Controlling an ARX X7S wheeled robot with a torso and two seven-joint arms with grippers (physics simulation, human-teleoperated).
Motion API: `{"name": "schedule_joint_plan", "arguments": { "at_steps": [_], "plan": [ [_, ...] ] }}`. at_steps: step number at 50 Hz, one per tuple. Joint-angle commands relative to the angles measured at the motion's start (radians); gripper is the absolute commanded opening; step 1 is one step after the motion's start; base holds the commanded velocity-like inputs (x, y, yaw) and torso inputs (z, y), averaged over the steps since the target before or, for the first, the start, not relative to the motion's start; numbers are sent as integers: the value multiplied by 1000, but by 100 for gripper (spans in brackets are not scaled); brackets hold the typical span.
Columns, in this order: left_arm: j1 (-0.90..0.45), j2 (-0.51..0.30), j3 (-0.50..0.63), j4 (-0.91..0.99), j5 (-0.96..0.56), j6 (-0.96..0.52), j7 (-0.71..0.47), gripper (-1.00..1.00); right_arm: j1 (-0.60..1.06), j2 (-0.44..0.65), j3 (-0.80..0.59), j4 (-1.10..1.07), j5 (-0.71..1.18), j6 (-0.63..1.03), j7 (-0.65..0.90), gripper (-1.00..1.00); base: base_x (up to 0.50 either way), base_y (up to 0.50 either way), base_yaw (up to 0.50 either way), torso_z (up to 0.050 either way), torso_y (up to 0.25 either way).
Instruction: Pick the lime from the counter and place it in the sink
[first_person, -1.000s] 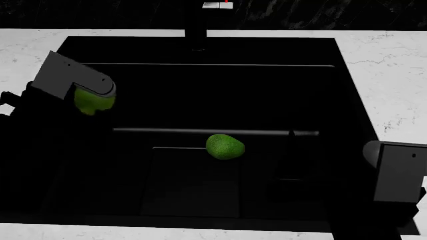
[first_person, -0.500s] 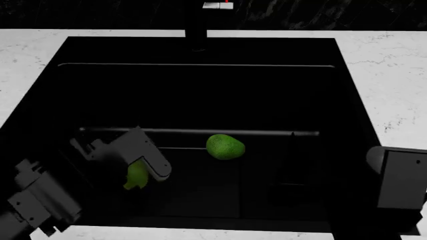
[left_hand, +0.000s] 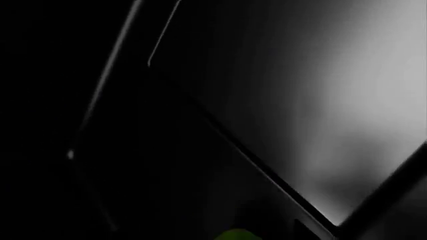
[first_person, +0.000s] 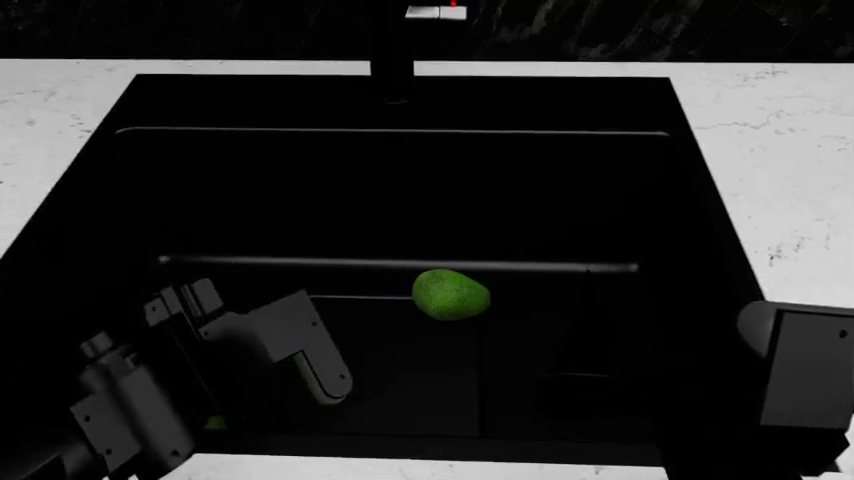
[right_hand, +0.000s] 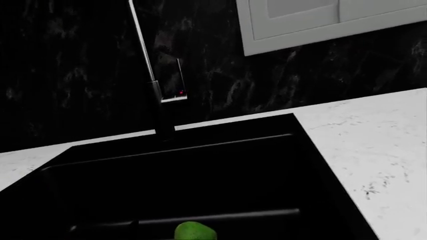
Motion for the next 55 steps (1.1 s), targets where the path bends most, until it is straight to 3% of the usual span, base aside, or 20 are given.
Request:
{"name": "schedule_joint_plan", "arguments": {
  "at_steps": [1,7,19,28,33,43,55],
  "plan": [
    [38,11,-13,-20,-61,13,13,100,-5,2,2,6,5,-12,1,100,0,0,0,0,0],
    [-1,2,-43,-9,-83,17,7,100,-3,3,1,12,8,-17,0,100,-2,0,0,0,0],
    [-158,-246,-288,418,-280,-126,-181,100,6,8,1,-3,26,-3,9,100,0,0,0,0,0],
    [-161,-414,-474,676,-420,-147,-338,100,9,10,-12,-2,29,-4,10,100,0,0,0,0,0],
    [-90,-540,-568,924,-517,-160,-470,100,3,12,-15,10,24,-17,7,100,0,0,0,0,0],
    [80,-720,-724,1283,-704,-110,-659,100,-5,13,-19,17,26,-33,2,100,0,0,0,-1,0],
    [335,-893,-801,1602,-769,38,-807,100,-32,10,-16,30,26,-67,-10,100,0,0,0,0,0]
  ]
}}
